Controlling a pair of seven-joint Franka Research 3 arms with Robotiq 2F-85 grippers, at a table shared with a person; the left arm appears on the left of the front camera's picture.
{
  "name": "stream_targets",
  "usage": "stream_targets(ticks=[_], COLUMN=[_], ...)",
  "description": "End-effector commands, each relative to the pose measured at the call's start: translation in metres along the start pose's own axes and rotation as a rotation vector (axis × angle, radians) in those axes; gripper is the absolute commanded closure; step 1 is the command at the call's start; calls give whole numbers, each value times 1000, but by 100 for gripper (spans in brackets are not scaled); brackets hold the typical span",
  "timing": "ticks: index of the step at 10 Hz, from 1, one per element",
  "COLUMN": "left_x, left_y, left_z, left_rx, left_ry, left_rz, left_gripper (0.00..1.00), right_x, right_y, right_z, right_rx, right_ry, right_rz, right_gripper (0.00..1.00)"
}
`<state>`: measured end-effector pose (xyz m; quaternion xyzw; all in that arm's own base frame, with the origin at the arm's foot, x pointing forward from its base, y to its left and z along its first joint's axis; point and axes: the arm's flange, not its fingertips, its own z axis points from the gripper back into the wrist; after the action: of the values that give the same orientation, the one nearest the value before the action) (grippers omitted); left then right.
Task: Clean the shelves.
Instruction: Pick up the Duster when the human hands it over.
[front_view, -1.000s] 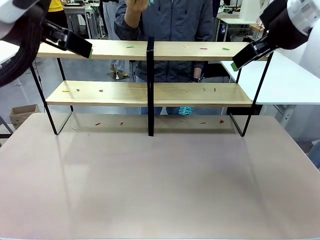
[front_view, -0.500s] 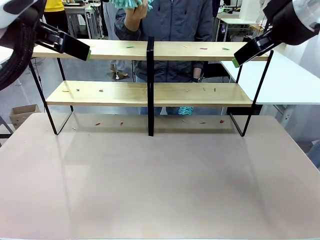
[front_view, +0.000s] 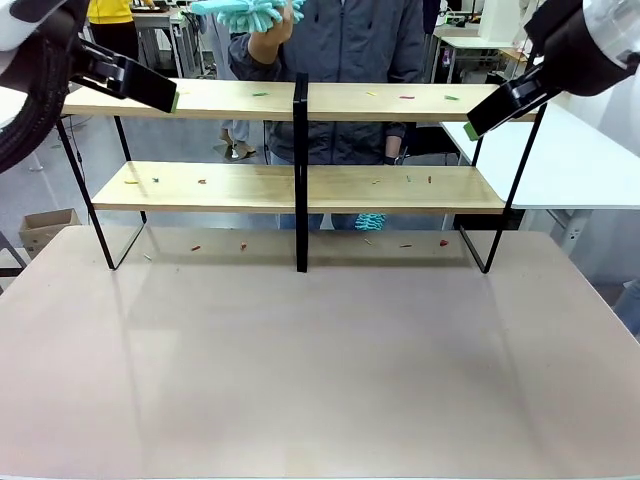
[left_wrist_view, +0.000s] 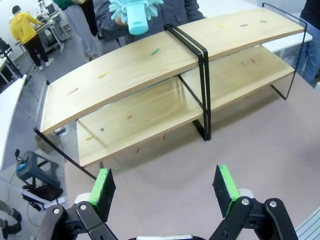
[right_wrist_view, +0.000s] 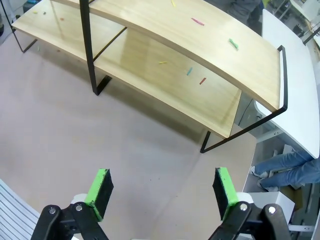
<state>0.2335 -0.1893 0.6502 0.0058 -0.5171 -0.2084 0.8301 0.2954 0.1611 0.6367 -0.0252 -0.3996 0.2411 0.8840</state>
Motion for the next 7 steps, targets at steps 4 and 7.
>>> stream_targets(ticks=[4, 7], left_x=[0, 0], left_y=[0, 0], left_z=[0, 0], left_rx=[0, 0], left_ry=[0, 0], left_rz=[0, 0], left_gripper=[0, 0], right_x=[-5, 1], right_y=[24, 60], right_z=[10, 30], right_rx=[41, 52], right_ry=[-7, 29], right_rz=[24, -199], right_gripper=[0, 0])
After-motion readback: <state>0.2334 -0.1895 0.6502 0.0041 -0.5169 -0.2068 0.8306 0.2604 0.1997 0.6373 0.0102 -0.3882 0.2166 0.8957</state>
